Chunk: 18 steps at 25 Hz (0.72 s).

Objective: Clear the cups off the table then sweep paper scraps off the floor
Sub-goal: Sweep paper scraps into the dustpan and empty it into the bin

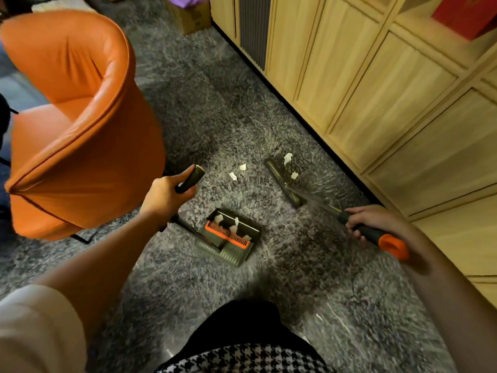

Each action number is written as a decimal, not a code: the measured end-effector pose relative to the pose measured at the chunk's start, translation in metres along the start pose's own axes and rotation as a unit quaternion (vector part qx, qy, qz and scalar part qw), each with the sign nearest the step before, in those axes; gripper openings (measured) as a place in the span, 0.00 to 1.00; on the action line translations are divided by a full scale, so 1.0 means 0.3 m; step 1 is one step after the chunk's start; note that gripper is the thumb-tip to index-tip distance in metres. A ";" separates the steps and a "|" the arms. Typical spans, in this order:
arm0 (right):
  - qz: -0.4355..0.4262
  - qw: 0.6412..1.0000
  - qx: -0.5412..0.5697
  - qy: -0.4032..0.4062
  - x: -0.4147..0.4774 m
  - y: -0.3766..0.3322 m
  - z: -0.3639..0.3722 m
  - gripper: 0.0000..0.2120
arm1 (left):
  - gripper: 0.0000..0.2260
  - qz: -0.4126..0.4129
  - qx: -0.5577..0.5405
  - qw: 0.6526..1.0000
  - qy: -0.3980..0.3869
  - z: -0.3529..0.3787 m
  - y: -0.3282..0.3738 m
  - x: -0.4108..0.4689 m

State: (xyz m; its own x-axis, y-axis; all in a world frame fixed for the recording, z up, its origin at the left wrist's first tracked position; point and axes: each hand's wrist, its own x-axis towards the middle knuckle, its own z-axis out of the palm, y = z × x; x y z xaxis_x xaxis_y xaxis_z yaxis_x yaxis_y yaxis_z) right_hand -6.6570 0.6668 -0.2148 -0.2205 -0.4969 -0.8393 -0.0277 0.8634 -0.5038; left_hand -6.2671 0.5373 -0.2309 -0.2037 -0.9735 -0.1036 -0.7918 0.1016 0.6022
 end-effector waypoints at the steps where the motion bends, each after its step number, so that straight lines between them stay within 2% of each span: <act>1: 0.005 1.000 0.010 0.004 0.046 -0.033 -0.018 0.21 | 0.23 -0.007 0.000 1.000 0.003 -0.008 0.007 0.031; 4: 0.026 0.999 0.018 0.013 0.158 -0.116 -0.052 0.07 | 0.23 -0.023 -0.005 1.000 -0.002 -0.032 0.017 0.126; 7: 0.028 0.998 0.015 0.050 0.282 -0.239 -0.072 0.10 | 0.23 0.015 0.008 1.000 -0.011 -0.059 -0.007 0.298; 11: 0.049 0.993 0.034 0.101 0.445 -0.431 -0.034 0.07 | 0.22 0.064 0.020 0.996 -0.061 -0.093 -0.061 0.577; 15: 0.051 0.990 0.020 0.129 0.559 -0.596 0.120 0.11 | 0.22 0.085 0.050 0.988 -0.120 -0.123 -0.143 0.774; 18: 0.046 0.991 -0.028 0.119 0.586 -0.667 0.264 0.09 | 0.22 0.098 0.056 0.986 -0.120 -0.147 -0.182 0.892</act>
State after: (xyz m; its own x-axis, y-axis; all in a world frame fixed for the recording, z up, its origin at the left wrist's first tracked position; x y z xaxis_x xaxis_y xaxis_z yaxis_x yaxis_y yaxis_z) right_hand -6.6130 0.3997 -0.2776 -0.4483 -0.3866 -0.8060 -0.0488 0.9109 -0.4097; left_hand -6.2529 0.2623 -0.2565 -0.4781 -0.8583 -0.1861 -0.7803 0.3179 0.5387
